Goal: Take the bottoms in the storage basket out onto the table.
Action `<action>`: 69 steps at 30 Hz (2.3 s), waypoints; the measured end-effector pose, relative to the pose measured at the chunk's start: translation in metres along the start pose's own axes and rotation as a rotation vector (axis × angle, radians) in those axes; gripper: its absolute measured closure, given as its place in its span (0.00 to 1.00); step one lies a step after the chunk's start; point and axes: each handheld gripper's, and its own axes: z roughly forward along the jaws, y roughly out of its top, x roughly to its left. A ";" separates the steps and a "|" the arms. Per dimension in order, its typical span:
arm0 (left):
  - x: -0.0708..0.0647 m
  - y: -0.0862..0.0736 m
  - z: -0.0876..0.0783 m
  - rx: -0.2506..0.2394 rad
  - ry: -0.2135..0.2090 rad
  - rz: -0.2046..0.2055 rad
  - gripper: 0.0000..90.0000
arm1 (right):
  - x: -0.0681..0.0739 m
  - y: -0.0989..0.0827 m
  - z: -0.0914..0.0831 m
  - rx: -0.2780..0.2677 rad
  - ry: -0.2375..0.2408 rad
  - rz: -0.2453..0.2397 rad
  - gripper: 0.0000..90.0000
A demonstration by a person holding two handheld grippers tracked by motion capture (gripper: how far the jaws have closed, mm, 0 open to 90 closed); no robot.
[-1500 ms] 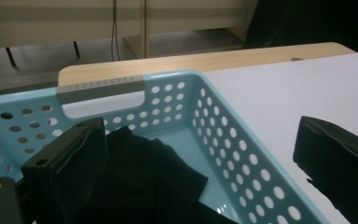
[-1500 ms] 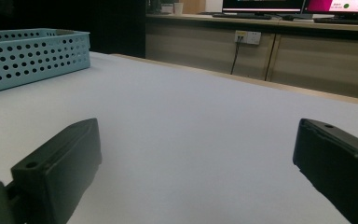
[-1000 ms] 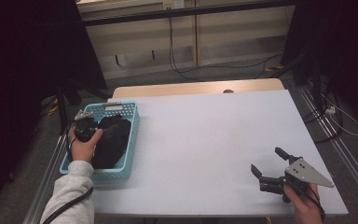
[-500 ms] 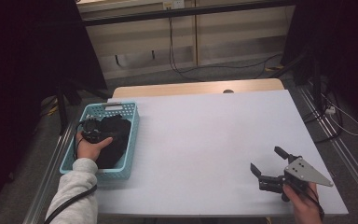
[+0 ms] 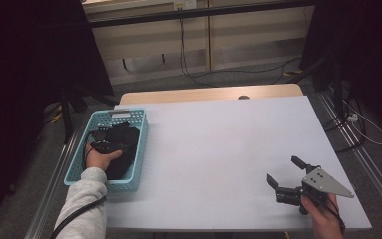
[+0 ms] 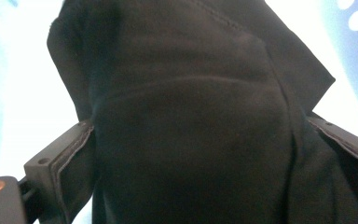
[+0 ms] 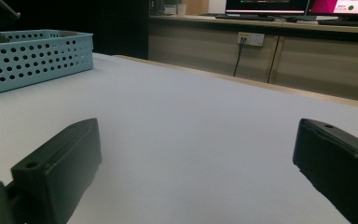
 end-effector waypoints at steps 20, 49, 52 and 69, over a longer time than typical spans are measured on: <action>-0.007 0.000 -0.007 -0.004 0.083 -0.058 0.52 | -0.001 0.000 0.002 0.007 0.020 0.001 0.00; -0.003 0.022 -0.031 0.040 0.019 -0.157 0.72 | -0.003 -0.001 0.006 0.007 0.022 0.018 0.00; -0.003 0.026 -0.037 0.014 0.021 -0.159 0.73 | -0.001 0.000 0.005 0.008 0.028 0.011 0.00; -0.002 0.057 -0.085 -0.054 -0.003 -0.153 0.73 | -0.002 0.000 0.005 0.005 0.029 0.011 0.00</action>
